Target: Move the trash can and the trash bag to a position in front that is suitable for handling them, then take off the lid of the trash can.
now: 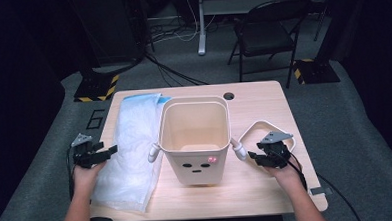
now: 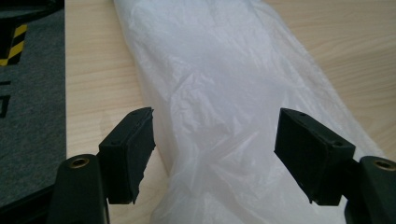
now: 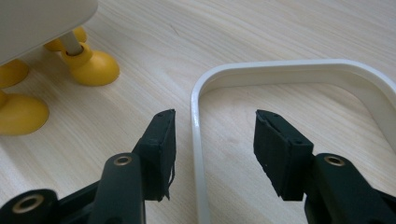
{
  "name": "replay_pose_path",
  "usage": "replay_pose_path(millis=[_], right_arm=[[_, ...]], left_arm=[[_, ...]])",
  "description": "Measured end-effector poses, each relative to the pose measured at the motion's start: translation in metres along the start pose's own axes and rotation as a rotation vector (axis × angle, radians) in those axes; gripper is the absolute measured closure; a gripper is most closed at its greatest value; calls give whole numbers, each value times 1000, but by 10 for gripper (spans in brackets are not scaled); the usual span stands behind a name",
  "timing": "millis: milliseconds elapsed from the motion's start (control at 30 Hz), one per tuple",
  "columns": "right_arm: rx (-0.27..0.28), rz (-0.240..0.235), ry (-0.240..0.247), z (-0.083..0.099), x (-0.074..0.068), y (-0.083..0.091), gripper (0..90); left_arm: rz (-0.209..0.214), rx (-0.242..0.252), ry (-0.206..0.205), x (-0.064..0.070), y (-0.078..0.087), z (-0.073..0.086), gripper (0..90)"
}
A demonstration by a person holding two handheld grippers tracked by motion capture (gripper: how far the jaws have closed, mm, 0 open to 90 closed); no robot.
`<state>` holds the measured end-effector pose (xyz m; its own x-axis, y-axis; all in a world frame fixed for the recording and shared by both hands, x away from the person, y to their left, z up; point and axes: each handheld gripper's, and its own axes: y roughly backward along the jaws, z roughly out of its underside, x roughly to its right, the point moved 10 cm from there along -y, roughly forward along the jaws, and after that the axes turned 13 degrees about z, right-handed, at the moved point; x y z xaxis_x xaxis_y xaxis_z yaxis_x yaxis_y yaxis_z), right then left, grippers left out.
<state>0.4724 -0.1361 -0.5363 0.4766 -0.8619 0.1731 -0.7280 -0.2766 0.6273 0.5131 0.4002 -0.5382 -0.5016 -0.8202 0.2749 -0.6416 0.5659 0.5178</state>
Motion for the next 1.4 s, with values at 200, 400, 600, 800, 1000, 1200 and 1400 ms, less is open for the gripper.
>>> replay_pose_path(millis=[200, 400, 600, 800, 1000, 1200, 1400], right_arm=[[0, 3, -6, 1, 2, 0, 472], [1, 5, -16, 2, 3, 0, 469], [2, 9, -15, 2, 4, 0, 468], [-3, 9, -19, 3, 4, -1, 468], [-4, 7, -17, 3, 3, -3, 467], [-3, 7, -23, 3, 3, -2, 462], [-2, 7, -26, 4, 3, -1, 462]], left_arm=[[-29, -32, 12, -10, -6, 6, 278], [-43, -52, 25, -20, -14, 10, 274], [-54, -76, 14, -24, -23, 11, 273], [-67, -93, 11, -27, -33, 9, 272], [-81, -99, 18, -28, -42, 7, 265], [-68, -120, 58, -29, -50, 7, 218], [-65, -100, -6, -19, -59, -5, 150]])
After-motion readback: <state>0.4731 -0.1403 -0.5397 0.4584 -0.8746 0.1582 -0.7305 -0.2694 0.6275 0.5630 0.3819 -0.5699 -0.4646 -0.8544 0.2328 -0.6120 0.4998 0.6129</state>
